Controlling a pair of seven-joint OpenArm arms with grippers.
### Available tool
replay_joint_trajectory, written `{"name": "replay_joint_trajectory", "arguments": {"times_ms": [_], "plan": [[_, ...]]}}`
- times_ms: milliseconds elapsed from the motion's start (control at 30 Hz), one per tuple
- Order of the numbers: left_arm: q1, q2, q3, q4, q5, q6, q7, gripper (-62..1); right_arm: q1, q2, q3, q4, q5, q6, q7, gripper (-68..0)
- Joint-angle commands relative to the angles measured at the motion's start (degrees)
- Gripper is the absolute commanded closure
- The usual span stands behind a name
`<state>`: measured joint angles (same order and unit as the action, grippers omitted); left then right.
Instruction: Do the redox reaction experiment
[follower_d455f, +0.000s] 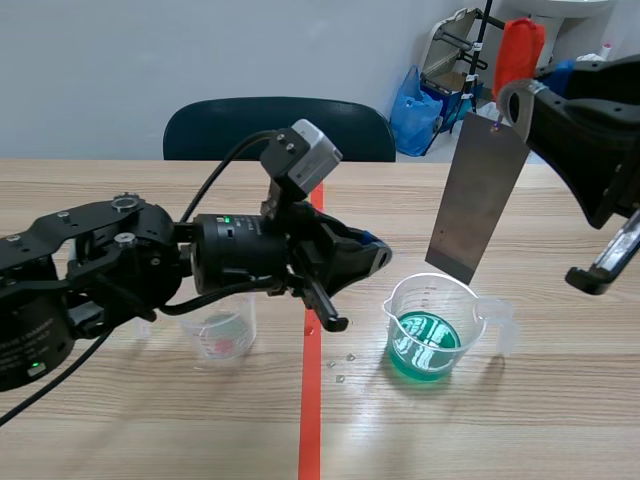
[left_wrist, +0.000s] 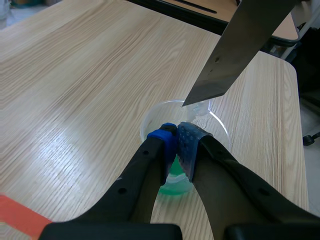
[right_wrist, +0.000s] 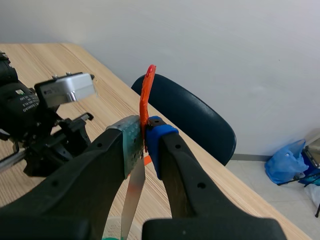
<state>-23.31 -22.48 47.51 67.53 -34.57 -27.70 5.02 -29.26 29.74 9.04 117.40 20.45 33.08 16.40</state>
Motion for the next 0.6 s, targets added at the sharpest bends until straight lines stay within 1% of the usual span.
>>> {"name": "replay_joint_trajectory", "arguments": {"times_ms": [0, 100, 167, 200, 233, 367, 467, 567], "plan": [[0.70, -4.17, -0.46, 1.40, -0.44, -0.13, -2.08, -2.5, 0.37, 0.70, 0.66, 1.16, 1.05, -0.20, 1.07, -1.3], [3.89, -10.64, -2.05, 3.37, -0.68, -0.11, -5.01, -2.5, 0.37, 0.70, 0.66, 1.16, 1.05, -0.20, 1.05, -1.3], [7.32, -15.80, -4.11, 5.49, -2.38, -0.11, -8.15, -2.5, 0.37, 0.70, 0.66, 1.16, 1.05, -0.20, 1.07, -1.3], [9.55, -18.73, -5.62, 6.58, -3.48, -0.11, -10.10, -2.5, 0.37, 0.70, 0.66, 1.16, 1.05, -0.20, 1.07, -1.3], [11.72, -21.27, -7.19, 7.34, -3.89, -0.11, -11.96, -2.5, 0.37, 0.70, 0.66, 1.16, 1.05, -0.20, 1.07, -1.3], [23.10, -30.16, -16.06, 8.31, -3.85, -0.11, -19.23, -2.5, 0.37, 0.70, 0.66, 1.16, 1.05, -0.17, 1.07, -1.3], [34.51, -34.71, -24.46, 8.31, -3.82, -0.09, -24.13, -2.5, 0.37, 0.70, 0.66, 1.16, 1.05, -0.17, 1.07, -1.3], [47.23, -36.46, -33.38, 8.28, -3.63, -0.07, -28.87, -2.5, 0.37, 0.70, 0.66, 1.16, 1.05, -0.17, 1.07, -1.3]]}}
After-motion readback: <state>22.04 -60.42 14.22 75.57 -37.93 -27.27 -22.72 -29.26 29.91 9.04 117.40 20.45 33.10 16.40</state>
